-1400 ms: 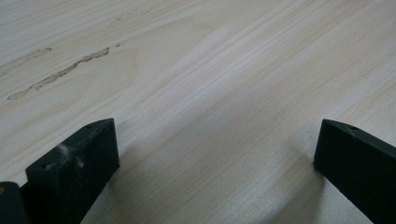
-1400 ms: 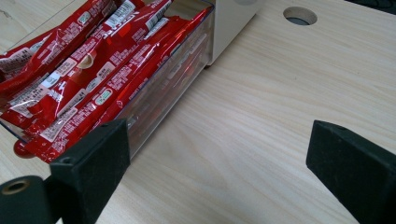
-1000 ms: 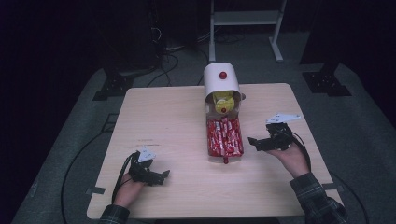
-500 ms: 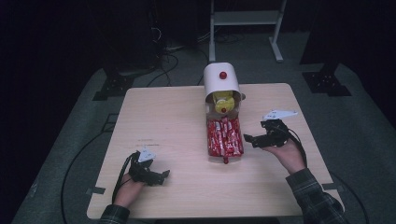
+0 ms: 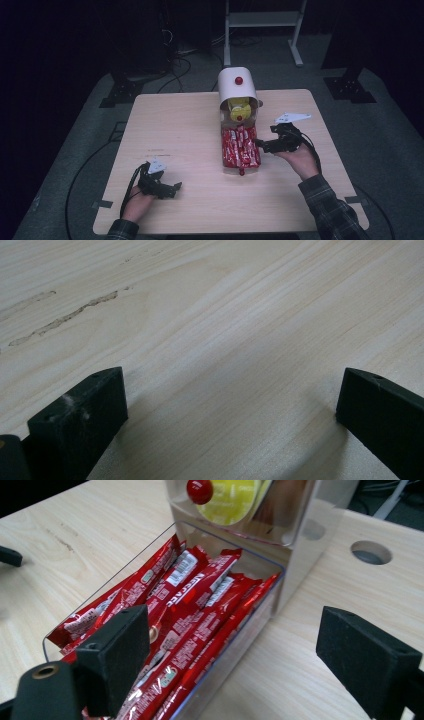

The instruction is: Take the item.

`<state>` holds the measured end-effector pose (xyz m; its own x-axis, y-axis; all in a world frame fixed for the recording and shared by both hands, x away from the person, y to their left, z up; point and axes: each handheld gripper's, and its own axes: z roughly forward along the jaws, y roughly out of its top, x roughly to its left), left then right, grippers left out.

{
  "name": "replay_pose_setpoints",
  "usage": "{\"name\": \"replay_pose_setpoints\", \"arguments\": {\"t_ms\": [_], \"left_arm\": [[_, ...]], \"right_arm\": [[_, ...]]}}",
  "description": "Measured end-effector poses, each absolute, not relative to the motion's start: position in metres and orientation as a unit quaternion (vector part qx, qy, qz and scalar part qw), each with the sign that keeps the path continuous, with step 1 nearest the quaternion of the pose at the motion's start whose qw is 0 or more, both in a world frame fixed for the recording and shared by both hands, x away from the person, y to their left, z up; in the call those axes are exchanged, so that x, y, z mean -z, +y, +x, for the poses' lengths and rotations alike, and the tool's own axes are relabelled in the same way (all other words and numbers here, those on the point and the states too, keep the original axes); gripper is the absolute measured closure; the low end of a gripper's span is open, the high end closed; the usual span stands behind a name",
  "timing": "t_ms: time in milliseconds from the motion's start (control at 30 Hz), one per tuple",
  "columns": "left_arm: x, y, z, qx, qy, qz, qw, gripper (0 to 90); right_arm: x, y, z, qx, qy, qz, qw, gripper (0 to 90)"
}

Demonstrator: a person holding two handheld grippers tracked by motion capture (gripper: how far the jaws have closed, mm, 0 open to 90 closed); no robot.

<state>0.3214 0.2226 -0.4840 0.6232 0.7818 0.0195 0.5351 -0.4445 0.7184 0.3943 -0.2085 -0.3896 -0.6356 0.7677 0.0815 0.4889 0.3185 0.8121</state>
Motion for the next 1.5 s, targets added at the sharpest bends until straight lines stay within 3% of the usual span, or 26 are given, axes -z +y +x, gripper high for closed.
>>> {"name": "replay_pose_setpoints", "arguments": {"t_ms": [1133,1500], "left_arm": [[0.484,0.223,0.321,-0.177,0.396,0.832,0.346,0.0],[0.484,0.223,0.322,-0.176,0.396,0.832,0.347,0.0]], "right_arm": [[0.397,-0.167,0.406,-0.434,0.809,0.367,0.15,16.1],[0.403,-0.159,0.407,-0.428,0.817,0.358,0.146,24.4]]}}
